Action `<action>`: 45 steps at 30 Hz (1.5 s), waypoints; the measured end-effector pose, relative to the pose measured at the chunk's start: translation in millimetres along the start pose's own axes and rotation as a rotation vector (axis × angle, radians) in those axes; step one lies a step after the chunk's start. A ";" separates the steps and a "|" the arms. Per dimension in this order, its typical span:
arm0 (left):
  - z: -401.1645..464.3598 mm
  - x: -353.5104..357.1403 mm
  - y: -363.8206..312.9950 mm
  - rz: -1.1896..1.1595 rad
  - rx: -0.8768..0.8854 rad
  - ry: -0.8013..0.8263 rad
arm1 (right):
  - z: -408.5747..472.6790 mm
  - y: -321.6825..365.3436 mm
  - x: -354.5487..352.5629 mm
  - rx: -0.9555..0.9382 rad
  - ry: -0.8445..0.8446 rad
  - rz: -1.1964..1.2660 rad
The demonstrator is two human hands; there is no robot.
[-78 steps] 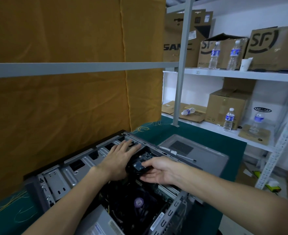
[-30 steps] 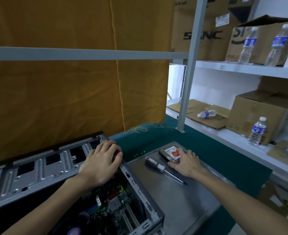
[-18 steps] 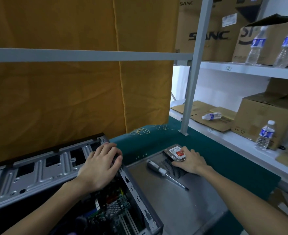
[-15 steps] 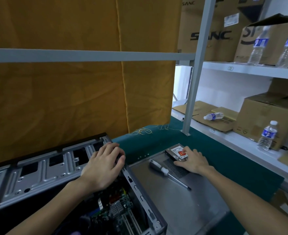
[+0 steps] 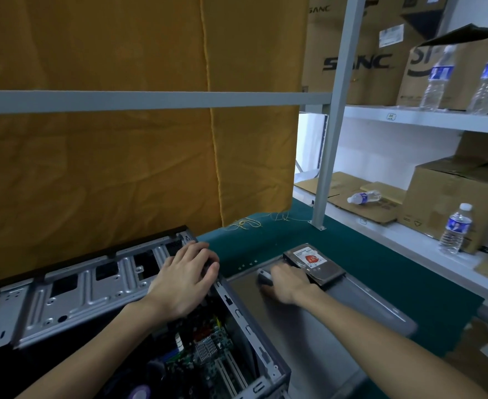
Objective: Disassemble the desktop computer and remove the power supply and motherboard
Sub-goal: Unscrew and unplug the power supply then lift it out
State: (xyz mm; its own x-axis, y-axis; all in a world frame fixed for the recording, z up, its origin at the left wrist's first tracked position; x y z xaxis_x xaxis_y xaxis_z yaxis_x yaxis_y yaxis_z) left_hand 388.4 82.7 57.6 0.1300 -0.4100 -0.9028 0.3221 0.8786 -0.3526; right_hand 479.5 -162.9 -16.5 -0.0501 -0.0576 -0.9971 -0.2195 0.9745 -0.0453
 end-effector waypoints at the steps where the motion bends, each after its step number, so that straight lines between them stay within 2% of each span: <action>1: 0.0 0.1 1.0 -0.004 -0.002 0.002 | -0.7 0.8 -0.2 -0.004 -0.018 -0.023; 3: 0.2 0.0 2.5 -0.013 -0.007 0.006 | -2.7 2.7 -4.7 -0.016 -0.056 -0.048; 5: 0.4 -0.6 3.4 -0.030 -0.014 0.018 | -5.8 7.0 -17.3 -0.034 -0.120 0.028; 12: -13.7 -23.4 -3.1 -0.132 -0.052 0.065 | -43.7 43.1 -124.0 -0.044 -0.620 0.581; 15: -34.7 -41.4 1.4 -0.239 -0.072 0.051 | -70.6 63.7 -163.8 -0.052 -0.723 0.889; 17: -51.6 -52.2 7.4 -0.321 -0.088 0.021 | -84.1 76.1 -172.8 -0.018 -0.657 1.149; 18: -59.5 -57.8 10.6 -0.371 -0.101 -0.001 | -89.6 83.4 -171.8 0.016 -0.549 1.275; 21: -77.8 -73.8 18.9 -0.544 -0.152 -0.106 | -110.1 116.3 -154.5 0.057 -0.045 1.716; 23: -87.1 -85.2 21.8 -0.700 -0.218 -0.168 | -128.7 140.6 -139.0 0.047 0.208 1.900; 25: -96.5 -94.1 23.0 -0.861 -0.269 -0.197 | -148.5 161.5 -127.1 0.022 0.316 1.908; 30: -137.7 -111.7 12.7 -1.267 -0.250 -0.159 | -209.2 203.7 -124.2 -0.111 0.299 1.758; 33: -177.7 -122.6 -1.8 -1.400 -0.159 -0.177 | -257.3 226.5 -123.1 -0.104 0.187 1.647; 35: -205.6 -128.8 -6.9 -1.383 -0.129 -0.215 | -290.8 241.9 -120.2 -0.110 0.114 1.582; 38: -244.9 -136.7 -13.0 -1.216 -0.091 -0.226 | -336.5 261.9 -110.7 -0.117 0.052 1.558; 41: -285.7 -141.8 -13.6 -0.761 0.029 -0.298 | -369.8 274.1 -91.2 -0.106 -0.044 1.517; 43: -315.4 -134.0 -6.3 -0.442 0.117 -0.322 | -383.6 276.6 -74.7 -0.076 -0.192 1.354; 45: -339.9 -119.5 8.6 -0.244 0.158 -0.309 | -390.2 279.5 -59.8 -0.032 -0.335 1.150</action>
State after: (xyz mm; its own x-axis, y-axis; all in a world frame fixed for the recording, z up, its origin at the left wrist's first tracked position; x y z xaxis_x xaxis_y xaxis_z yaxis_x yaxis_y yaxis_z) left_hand 56.8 222.5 78.8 0.2990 -0.6768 -0.6727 0.5148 0.7080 -0.4835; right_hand 40.9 28.3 54.5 0.0226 0.9075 -0.4194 -0.2365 0.4124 0.8798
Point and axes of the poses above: each hand's wrist, its own z-axis towards the middle knuckle, its own x-axis out of the palm, y = z × x, the point moved 3 cm from there along z, towards the middle knuckle, and after that the axes turned 4 degrees about -z, right-handed, at the moved point
